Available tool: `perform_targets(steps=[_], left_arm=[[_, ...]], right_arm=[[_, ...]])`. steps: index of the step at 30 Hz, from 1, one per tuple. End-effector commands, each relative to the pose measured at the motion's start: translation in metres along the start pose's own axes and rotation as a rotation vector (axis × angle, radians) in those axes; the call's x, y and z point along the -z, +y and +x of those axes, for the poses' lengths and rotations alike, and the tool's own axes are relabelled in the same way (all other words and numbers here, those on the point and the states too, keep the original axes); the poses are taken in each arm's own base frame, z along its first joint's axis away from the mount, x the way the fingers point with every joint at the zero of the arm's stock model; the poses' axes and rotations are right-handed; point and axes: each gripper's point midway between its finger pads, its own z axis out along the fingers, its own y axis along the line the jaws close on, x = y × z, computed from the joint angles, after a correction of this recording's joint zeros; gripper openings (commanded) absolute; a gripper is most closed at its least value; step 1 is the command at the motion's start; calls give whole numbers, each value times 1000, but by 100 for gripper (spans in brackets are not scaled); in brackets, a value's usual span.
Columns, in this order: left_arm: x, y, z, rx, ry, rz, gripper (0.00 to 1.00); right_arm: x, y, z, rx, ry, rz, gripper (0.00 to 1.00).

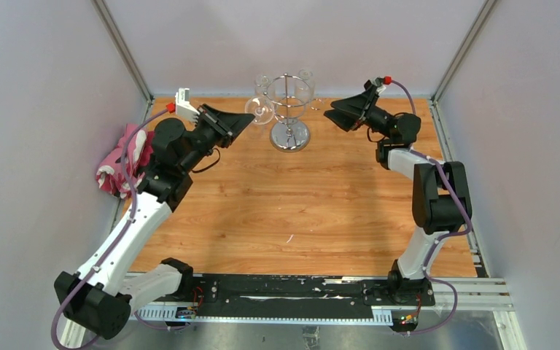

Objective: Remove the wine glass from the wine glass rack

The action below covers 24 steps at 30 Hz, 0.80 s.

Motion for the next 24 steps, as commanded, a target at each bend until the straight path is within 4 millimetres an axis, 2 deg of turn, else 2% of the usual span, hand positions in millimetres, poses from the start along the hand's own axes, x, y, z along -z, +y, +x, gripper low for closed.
perform_targets(steps=[1,5,10,13,19,24], left_arm=[[17,-62,0,-41,20,164,0],[20,-81,12,-29,65,211,0],[29,-116,20,-46,89,293,0],[35,-134,23,-53,105,336,0],[42,-153,33,-47,137,383,0],[48,-159,36,-48,140,401,0]], right_arm=[[-10,-8,21,46,71,-15,66],[-19,-15,38,43,108,-19,66],[-22,-21,55,39,124,-23,66],[-25,-18,64,44,139,-34,66],[-37,-11,79,51,151,-67,67],[-47,4,85,63,137,-121,68]])
